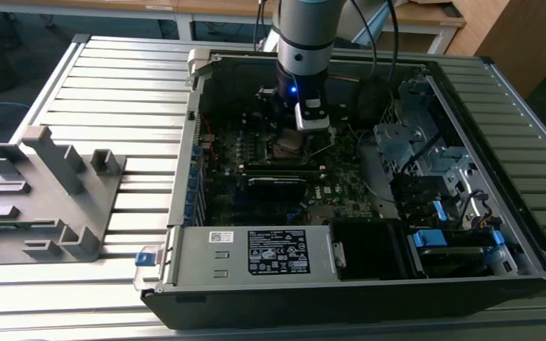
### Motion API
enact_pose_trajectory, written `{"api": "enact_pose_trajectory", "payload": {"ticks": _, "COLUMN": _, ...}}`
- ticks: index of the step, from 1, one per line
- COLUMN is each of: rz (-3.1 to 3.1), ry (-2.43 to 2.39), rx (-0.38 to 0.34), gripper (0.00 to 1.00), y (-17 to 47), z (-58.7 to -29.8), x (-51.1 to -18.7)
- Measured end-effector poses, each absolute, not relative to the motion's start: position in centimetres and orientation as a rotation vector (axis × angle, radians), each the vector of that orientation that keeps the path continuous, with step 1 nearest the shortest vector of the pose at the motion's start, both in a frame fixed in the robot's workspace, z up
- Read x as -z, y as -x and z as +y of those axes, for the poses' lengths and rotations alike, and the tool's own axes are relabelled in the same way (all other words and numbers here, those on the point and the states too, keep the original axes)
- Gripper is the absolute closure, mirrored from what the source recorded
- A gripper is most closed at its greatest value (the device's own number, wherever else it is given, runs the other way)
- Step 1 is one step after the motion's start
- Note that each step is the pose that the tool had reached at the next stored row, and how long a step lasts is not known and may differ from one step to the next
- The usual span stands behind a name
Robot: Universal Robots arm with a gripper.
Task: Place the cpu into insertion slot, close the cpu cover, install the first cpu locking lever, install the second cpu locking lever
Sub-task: 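Place the cpu into insertion slot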
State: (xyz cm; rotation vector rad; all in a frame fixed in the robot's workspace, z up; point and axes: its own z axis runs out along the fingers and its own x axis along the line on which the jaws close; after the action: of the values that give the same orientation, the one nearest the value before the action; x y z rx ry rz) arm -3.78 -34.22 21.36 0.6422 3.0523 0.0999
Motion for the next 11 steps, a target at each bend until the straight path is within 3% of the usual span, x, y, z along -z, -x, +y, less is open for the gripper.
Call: {"api": "enact_pose_trajectory", "payload": {"ticks": 11, "rz": 2.967, "ry": -0.943, "rx": -0.096, "gripper": 0.46, "y": 3.78, "z": -34.21, "x": -21.32}}
